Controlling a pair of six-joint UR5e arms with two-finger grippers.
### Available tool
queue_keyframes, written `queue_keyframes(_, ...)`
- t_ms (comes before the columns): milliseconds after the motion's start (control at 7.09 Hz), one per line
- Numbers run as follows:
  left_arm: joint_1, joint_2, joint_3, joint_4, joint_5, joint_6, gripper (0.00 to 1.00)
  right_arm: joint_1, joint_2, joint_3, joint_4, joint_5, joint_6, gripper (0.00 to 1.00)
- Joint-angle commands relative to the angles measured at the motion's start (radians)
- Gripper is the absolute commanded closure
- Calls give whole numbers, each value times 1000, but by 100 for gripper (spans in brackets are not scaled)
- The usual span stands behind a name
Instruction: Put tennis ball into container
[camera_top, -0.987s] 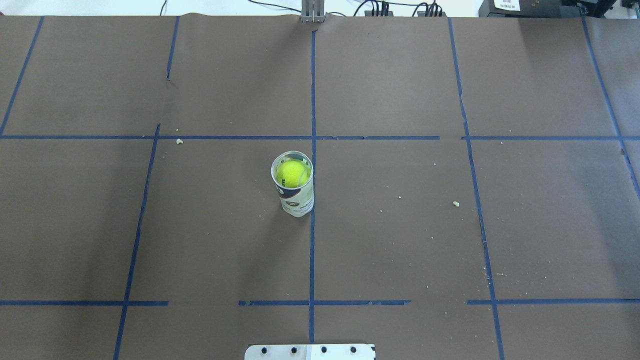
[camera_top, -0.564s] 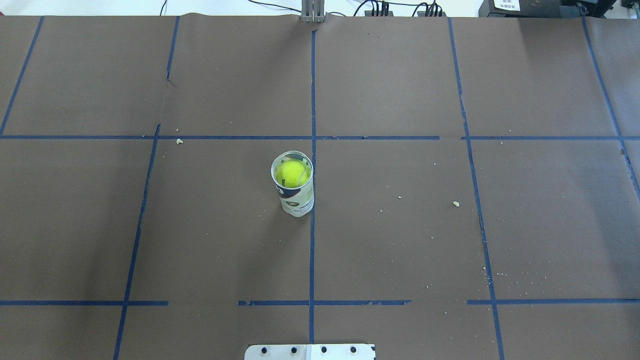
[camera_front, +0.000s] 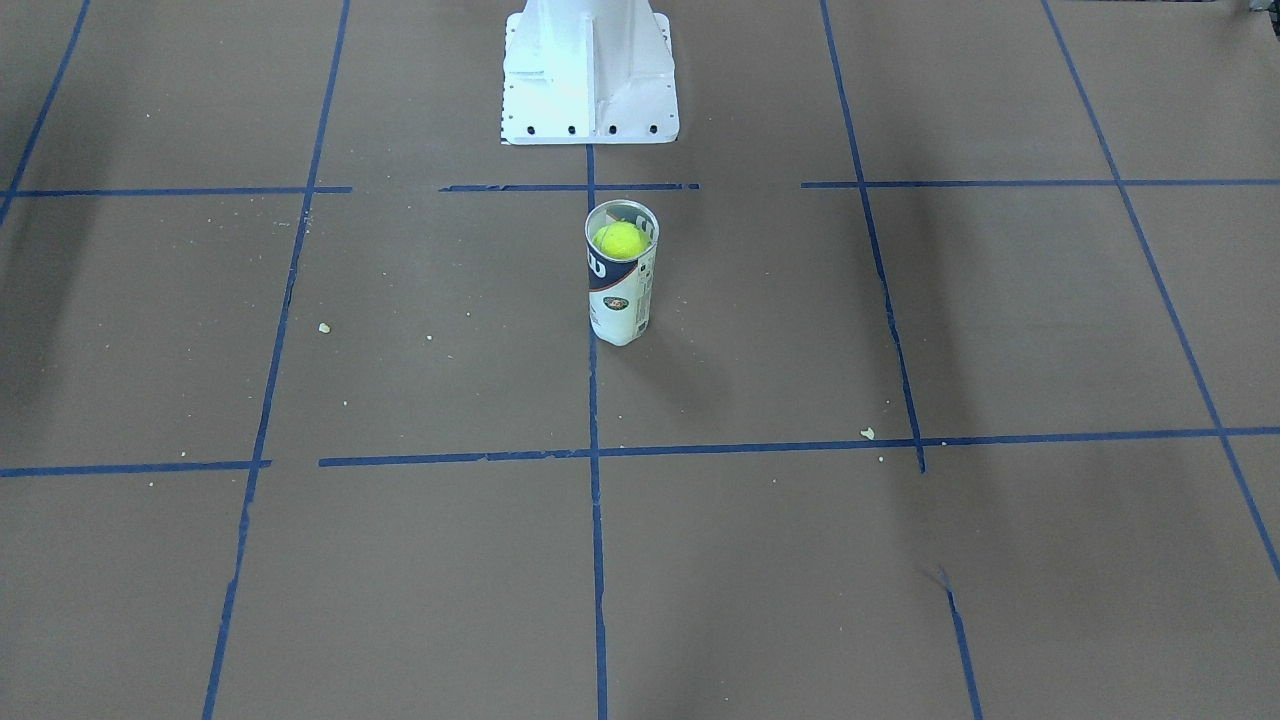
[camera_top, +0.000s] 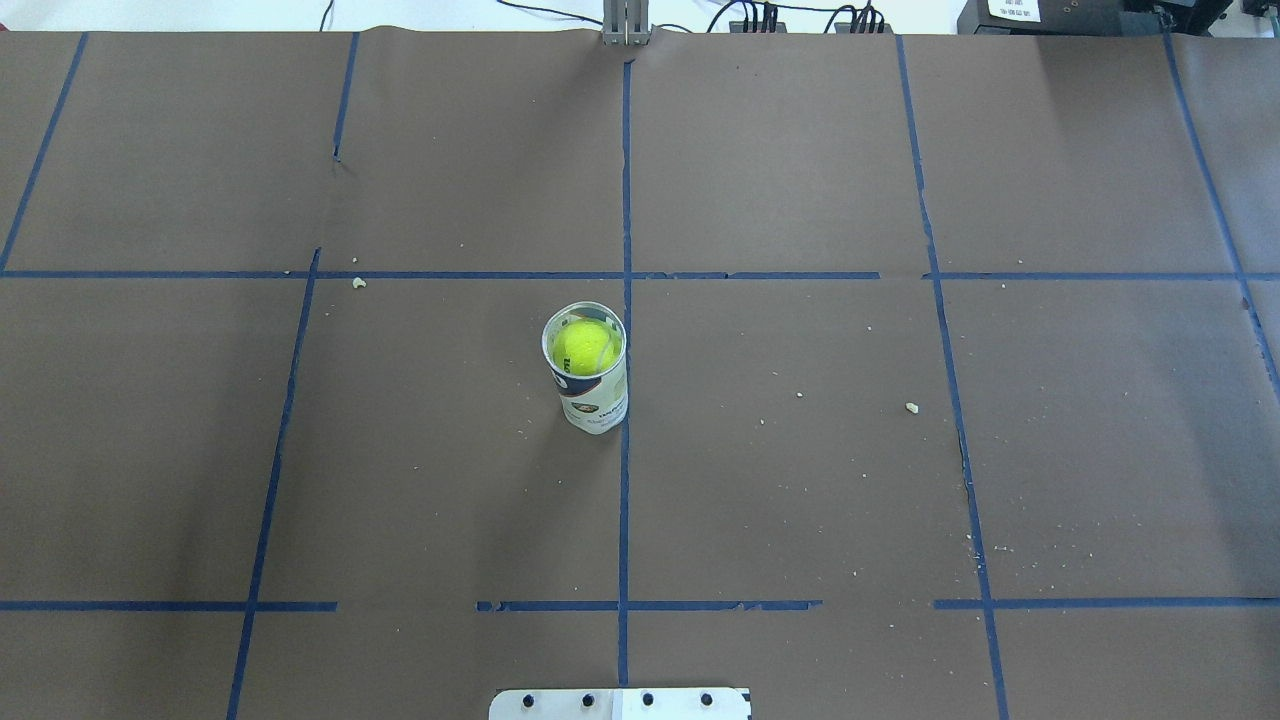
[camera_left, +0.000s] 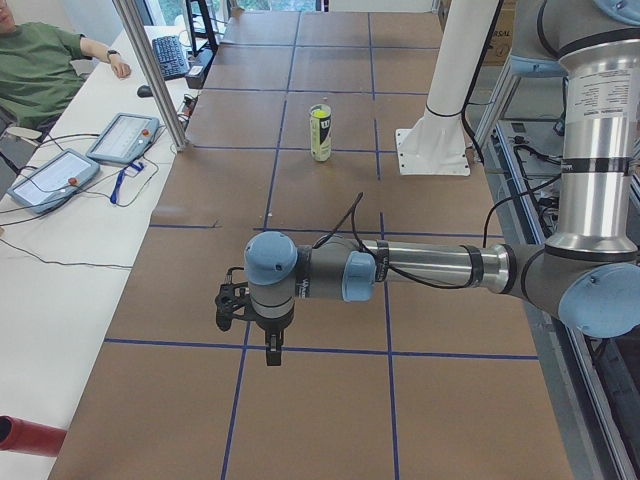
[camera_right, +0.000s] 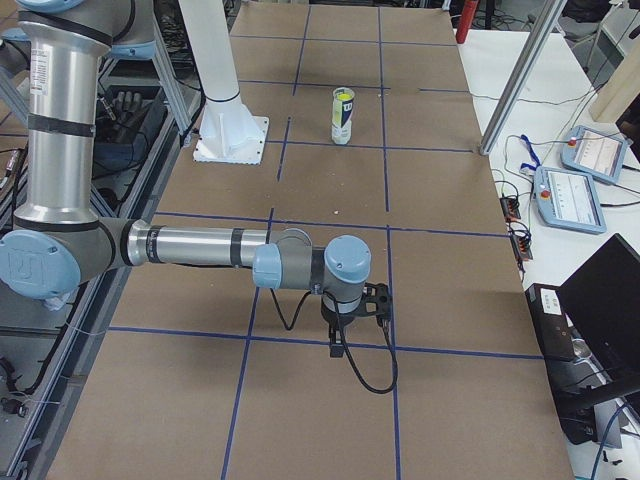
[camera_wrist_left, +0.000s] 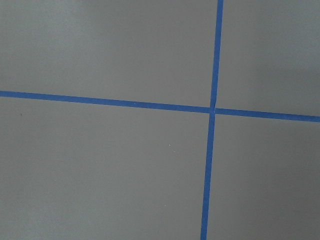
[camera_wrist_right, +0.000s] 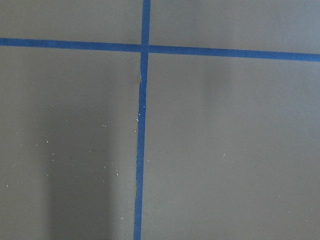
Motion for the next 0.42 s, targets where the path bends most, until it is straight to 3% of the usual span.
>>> queue_keyframes(0, 0, 0, -1, 1, 0, 0, 0, 0, -1, 0, 0, 0, 0, 0)
queue_keyframes(282, 0, 0, -8, 6, 0, 0, 0, 0, -1, 0, 0, 0, 0, 0)
